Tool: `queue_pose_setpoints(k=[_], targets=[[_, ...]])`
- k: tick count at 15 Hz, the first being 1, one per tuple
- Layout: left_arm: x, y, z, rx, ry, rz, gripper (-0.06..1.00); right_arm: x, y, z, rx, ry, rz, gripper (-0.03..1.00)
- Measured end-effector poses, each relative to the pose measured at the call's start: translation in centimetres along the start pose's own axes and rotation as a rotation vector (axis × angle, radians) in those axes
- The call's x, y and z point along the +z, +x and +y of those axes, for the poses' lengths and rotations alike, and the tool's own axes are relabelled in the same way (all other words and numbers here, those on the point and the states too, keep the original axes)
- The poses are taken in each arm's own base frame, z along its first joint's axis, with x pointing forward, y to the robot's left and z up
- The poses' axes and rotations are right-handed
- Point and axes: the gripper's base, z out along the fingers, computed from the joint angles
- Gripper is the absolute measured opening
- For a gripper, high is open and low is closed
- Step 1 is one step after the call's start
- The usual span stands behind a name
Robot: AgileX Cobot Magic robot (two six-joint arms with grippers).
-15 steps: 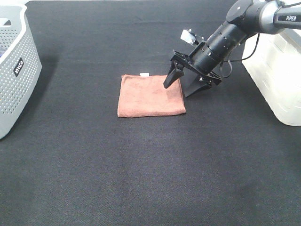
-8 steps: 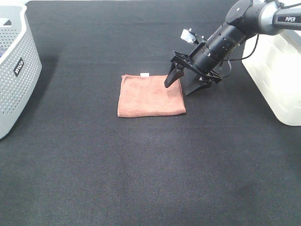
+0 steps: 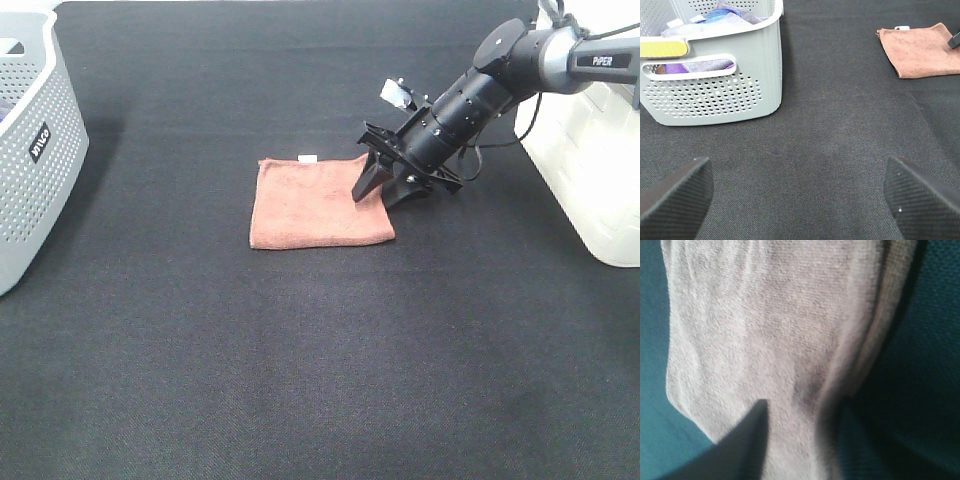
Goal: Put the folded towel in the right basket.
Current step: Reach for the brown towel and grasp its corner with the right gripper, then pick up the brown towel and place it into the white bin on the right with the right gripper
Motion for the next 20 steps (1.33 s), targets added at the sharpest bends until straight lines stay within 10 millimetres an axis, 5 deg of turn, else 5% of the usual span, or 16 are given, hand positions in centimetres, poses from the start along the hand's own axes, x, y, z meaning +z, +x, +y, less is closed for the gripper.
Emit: queue_pose_setpoints(k=[1,2,4,10,14,15,17,18,20], targets=[[0.0,0.0,0.0,0.000,0.000,0.000,0.88,0.1,-0.1,-0.1,0.006,-0.003,-0.010,0.27],[0.0,0.0,0.0,0.000,0.000,0.000,0.88,0.1,-0.1,-0.1,0.006,-0.003,-0.010,0.27],[0.0,0.0,0.0,0.000,0.000,0.000,0.88,0.2,-0.1,-0.1,0.010,-0.006,-0.016,0.02],[0.0,0.0,0.0,0.000,0.000,0.000,0.88,-1.2,-0.5,1.1,-0.015,-0.020,-0.030,0.00],[0.0,0.0,0.0,0.000,0.000,0.000,0.88,-7.2,-1.0,5.4,-0.113,-0.022,-0.116,0.00],[0.0,0.0,0.0,0.000,0.000,0.000,0.88,-10.0,-0.9,7.0,-0.171,0.007,-0.149,0.00],[0.0,0.0,0.0,0.000,0.000,0.000,0.88,-13.4,-0.4,8.8,-0.246,0.072,-0.192,0.00],[0.0,0.0,0.0,0.000,0.000,0.000,0.88,-13.4,-0.4,8.8,-0.246,0.072,-0.192,0.00],[0.0,0.0,0.0,0.000,0.000,0.000,0.88,-17.5,0.4,10.8,-0.304,0.150,-0.262,0.00]])
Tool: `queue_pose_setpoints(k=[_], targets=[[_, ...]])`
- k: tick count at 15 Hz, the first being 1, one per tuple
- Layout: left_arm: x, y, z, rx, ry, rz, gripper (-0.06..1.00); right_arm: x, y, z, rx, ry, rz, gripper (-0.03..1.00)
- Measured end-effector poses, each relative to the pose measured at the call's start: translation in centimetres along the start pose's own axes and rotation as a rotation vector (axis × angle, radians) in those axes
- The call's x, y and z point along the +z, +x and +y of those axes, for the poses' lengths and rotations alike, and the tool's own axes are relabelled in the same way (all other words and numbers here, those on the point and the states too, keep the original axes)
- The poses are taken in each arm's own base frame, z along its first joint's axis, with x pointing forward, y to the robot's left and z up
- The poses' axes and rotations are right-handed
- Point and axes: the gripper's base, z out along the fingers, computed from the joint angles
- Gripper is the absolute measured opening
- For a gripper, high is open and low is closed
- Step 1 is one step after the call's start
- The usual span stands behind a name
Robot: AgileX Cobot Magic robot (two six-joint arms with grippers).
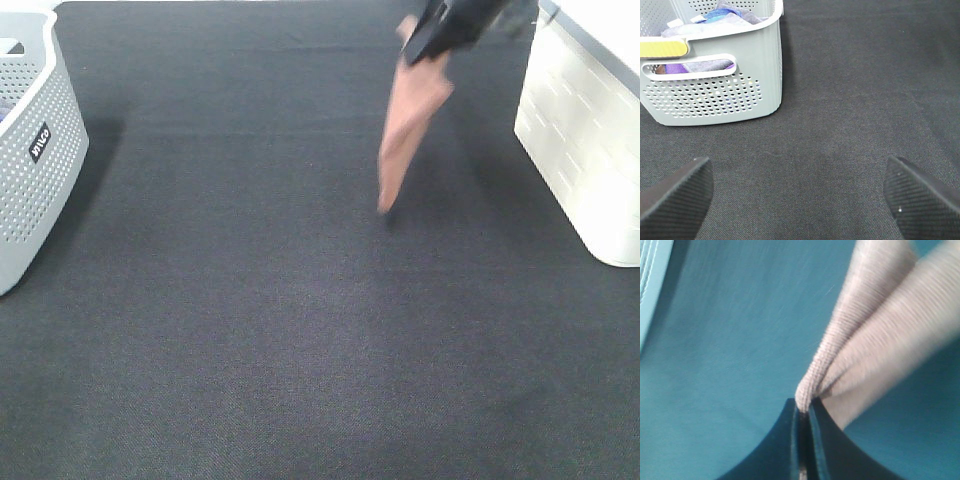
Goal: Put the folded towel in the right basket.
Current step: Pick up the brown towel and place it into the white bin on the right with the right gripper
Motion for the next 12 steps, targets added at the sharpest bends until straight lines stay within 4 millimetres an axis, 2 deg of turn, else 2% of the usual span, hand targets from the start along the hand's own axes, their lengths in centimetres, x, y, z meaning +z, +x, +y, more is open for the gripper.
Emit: queue_pose_setpoints(k=[4,5,6,9,10,12], targets=[[0.0,0.0,0.0,0.000,0.000,0.000,0.88,-7.3,-0.5,1.4,-0.038,0.209,-0.105,0.00],[0.0,0.0,0.0,0.000,0.000,0.000,0.88,-9.1,-0.5,1.5,-0.020,0.255,-0.138,0.00],[0.0,0.0,0.0,0.000,0.000,0.000,0.88,-11.7,-0.5,1.0,0.011,0.303,-0.194,0.00],[0.0,0.0,0.0,0.000,0.000,0.000,0.88,-17.4,0.0,-1.6,0.099,0.373,-0.311,0.00],[0.0,0.0,0.0,0.000,0.000,0.000,0.88,-19.6,0.5,-3.6,0.156,0.399,-0.355,0.00],[0.0,0.0,0.0,0.000,0.000,0.000,0.88,-21.7,1.3,-6.2,0.234,0.428,-0.391,0.00]])
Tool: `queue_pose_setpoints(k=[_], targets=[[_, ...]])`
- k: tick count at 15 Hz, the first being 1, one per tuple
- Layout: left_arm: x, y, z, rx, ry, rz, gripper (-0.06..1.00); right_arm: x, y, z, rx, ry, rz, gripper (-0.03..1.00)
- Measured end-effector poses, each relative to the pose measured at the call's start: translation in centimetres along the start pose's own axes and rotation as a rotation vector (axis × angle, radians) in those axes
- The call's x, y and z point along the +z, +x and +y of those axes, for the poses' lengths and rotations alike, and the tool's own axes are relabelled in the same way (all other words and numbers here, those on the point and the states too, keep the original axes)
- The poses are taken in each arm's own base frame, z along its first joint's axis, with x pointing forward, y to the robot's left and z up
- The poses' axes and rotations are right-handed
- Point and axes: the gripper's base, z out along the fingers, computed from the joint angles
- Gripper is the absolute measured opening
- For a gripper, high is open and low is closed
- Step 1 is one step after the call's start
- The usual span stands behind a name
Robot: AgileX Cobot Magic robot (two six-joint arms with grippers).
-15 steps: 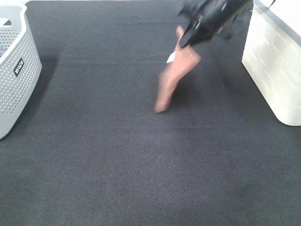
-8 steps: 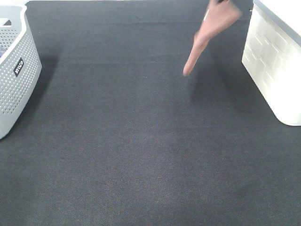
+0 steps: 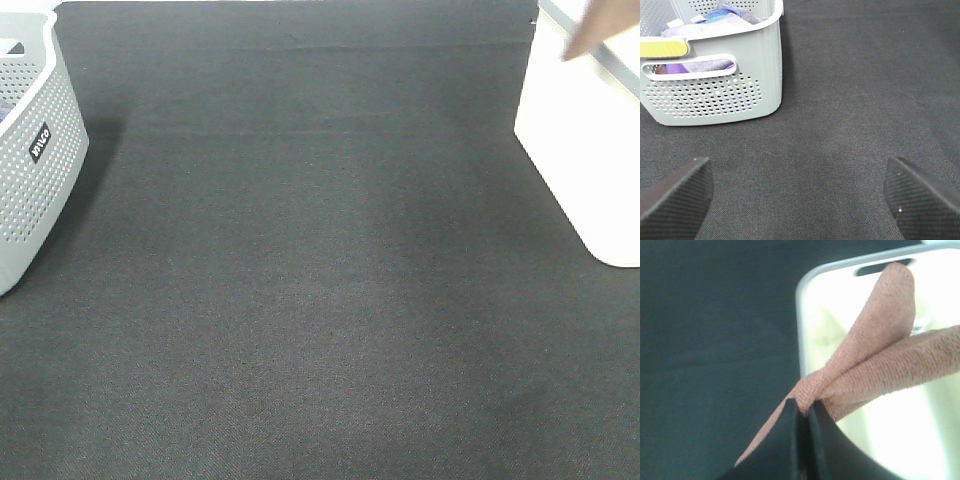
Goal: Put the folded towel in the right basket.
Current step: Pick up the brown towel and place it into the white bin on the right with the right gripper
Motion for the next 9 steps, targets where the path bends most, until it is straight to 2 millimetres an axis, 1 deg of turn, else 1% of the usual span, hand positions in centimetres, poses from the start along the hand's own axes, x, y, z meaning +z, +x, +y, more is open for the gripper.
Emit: queue_pose_setpoints(k=[1,3,4,6,7,9], targets=[[0.0,0.0,0.0,0.000,0.000,0.000,0.88,0.0,0.0,0.0,0.000,0.000,0.000,0.00],[0.0,0.0,0.0,0.000,0.000,0.000,0.88,0.0,-0.2,-2.9,0.063,0.038,-0.006,0.00],[0.0,0.0,0.0,0.000,0.000,0.000,0.88,0.3,-0.1,-3.9,0.083,0.053,0.001,0.00],[0.0,0.0,0.0,0.000,0.000,0.000,0.88,2.0,0.2,-5.1,0.102,0.067,0.036,0.00],[0.0,0.0,0.0,0.000,0.000,0.000,0.88,4.0,0.7,-5.7,0.119,0.070,0.075,0.00],[0.0,0.0,0.0,0.000,0.000,0.000,0.88,6.6,1.5,-6.8,0.145,0.103,0.131,0.00]])
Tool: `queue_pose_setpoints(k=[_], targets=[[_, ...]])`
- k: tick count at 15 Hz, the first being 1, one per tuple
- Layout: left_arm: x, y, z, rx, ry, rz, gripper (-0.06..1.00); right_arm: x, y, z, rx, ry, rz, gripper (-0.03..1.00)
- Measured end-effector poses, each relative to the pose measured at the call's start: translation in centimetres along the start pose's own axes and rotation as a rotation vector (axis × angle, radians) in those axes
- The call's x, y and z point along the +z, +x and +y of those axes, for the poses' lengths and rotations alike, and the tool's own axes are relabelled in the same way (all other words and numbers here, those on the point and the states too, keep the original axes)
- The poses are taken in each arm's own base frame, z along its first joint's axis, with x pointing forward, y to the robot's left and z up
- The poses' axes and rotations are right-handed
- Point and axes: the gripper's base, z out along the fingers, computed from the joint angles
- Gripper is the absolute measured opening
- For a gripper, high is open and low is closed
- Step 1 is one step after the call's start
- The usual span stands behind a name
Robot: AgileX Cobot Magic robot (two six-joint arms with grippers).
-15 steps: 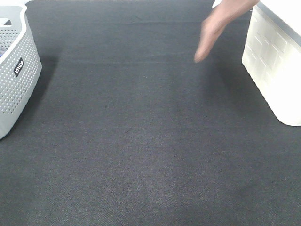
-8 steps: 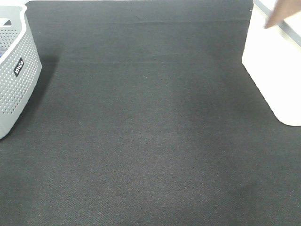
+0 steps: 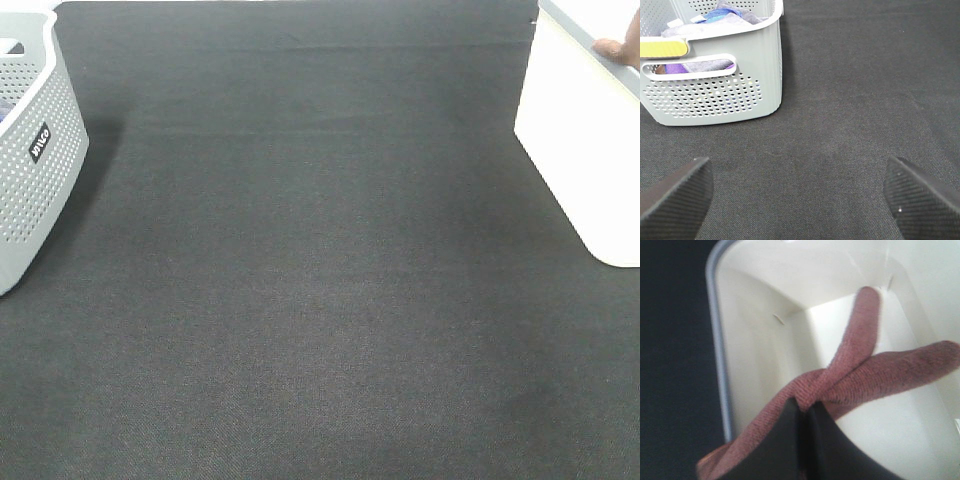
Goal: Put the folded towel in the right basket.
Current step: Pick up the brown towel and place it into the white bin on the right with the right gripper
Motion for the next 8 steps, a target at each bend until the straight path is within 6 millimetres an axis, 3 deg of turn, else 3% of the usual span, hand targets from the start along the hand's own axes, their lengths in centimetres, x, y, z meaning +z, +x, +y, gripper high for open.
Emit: queue_pose_setpoints(k=[4,8], targets=[[0.0,0.0,0.0,0.000,0.000,0.000,0.88,4.7,1.1,-1.5,0.045,0.060,0.106,0.03],[0.0,0.0,0.0,0.000,0.000,0.000,0.88,5.4,1.3,-1.7,0.086,0.062,0.127,0.57]])
